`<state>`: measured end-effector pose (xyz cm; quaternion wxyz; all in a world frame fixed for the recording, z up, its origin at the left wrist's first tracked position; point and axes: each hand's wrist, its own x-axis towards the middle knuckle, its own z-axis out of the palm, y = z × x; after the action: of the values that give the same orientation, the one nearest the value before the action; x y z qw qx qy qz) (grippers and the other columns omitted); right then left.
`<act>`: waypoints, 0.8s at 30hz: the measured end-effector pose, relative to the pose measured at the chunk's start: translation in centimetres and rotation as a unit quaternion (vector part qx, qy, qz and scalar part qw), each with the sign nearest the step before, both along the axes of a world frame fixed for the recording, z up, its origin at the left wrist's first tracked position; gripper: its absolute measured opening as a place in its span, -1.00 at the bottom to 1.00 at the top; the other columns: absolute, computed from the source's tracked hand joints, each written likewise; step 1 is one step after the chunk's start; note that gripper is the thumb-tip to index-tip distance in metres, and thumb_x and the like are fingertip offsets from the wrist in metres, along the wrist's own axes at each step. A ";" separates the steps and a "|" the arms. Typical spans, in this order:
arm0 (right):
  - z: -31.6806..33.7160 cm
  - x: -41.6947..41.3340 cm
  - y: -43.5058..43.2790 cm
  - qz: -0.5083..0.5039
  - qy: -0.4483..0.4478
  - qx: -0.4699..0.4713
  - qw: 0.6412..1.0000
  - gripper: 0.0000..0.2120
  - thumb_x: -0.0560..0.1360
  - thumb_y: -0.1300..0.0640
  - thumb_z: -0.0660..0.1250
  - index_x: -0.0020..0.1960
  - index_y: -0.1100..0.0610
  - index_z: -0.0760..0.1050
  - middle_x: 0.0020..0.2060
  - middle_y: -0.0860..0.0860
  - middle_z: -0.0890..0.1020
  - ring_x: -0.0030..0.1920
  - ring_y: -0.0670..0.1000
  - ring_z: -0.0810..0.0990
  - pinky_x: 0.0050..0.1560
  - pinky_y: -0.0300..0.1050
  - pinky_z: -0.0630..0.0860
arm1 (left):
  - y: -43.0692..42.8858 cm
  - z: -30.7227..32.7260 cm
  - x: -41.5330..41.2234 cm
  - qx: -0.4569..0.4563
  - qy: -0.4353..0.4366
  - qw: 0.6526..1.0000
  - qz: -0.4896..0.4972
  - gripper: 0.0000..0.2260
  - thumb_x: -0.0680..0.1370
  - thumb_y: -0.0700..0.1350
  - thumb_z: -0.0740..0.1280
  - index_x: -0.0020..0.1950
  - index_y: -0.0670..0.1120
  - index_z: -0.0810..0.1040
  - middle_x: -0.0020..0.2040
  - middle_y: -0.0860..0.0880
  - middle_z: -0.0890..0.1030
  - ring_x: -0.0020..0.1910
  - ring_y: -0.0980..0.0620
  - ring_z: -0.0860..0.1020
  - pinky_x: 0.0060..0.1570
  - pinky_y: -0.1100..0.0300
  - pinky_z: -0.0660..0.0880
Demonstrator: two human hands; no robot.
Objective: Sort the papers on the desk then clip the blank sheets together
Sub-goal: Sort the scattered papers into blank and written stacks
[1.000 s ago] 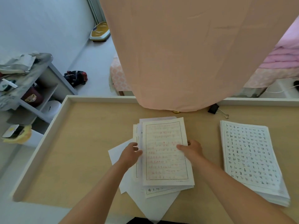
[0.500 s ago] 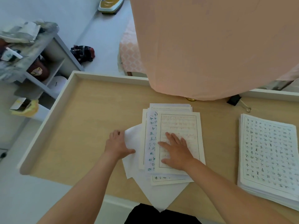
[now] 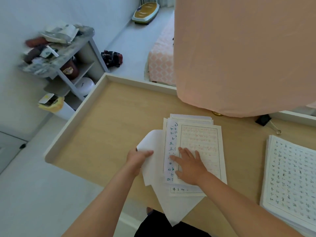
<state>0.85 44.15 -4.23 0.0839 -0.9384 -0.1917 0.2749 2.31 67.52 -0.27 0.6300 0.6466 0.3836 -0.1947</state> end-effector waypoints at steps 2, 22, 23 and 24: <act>0.1 0.3 -0.2 -0.010 0.019 -0.003 1.000 -0.39 0.59 -0.12 0.16 0.56 -0.25 -0.02 0.60 0.01 -0.19 0.59 0.09 -0.22 0.52 0.29 -0.17 | 0.7 1.8 0.1 0.011 -0.030 0.999 -0.004 -0.66 0.43 -0.20 0.53 0.16 -0.20 0.56 0.02 -0.11 0.68 -0.09 -0.08 0.67 -0.26 0.13 0.57; 15.4 9.8 6.4 -0.213 -0.043 0.425 0.879 -0.67 0.39 0.14 0.54 -0.41 0.00 0.43 -0.47 -0.20 0.50 -0.40 -0.10 0.44 -0.36 -0.15 0.33 | 5.2 16.6 3.6 0.474 -0.198 0.781 -0.354 -0.58 0.40 0.07 0.51 0.21 0.26 0.46 -0.01 0.17 0.56 -0.01 0.04 0.55 -0.11 0.16 0.45; 15.4 10.0 6.3 -0.232 -0.037 0.441 0.866 -0.63 0.39 0.13 0.55 -0.44 0.03 0.40 -0.50 -0.19 0.48 -0.44 -0.10 0.41 -0.38 -0.16 0.31 | 6.1 16.2 3.4 0.498 -0.185 0.770 -0.353 -0.46 0.41 0.04 0.50 0.33 0.25 0.37 0.08 0.13 0.57 0.05 0.01 0.56 -0.06 0.12 0.48; 15.5 10.2 6.1 -0.255 -0.028 0.454 0.853 -0.69 0.39 0.11 0.55 -0.40 0.06 0.46 -0.45 -0.16 0.55 -0.42 -0.04 0.48 -0.36 -0.13 0.37 | 6.9 15.8 3.2 0.519 -0.182 0.764 -0.338 -0.39 0.43 0.00 0.49 0.40 0.22 0.30 0.14 0.09 0.57 0.08 -0.03 0.57 -0.03 0.07 0.52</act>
<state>11.05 50.22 11.23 0.5621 -0.8195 -0.0512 0.0998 5.56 74.42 15.57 0.1496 0.9858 0.0608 -0.0452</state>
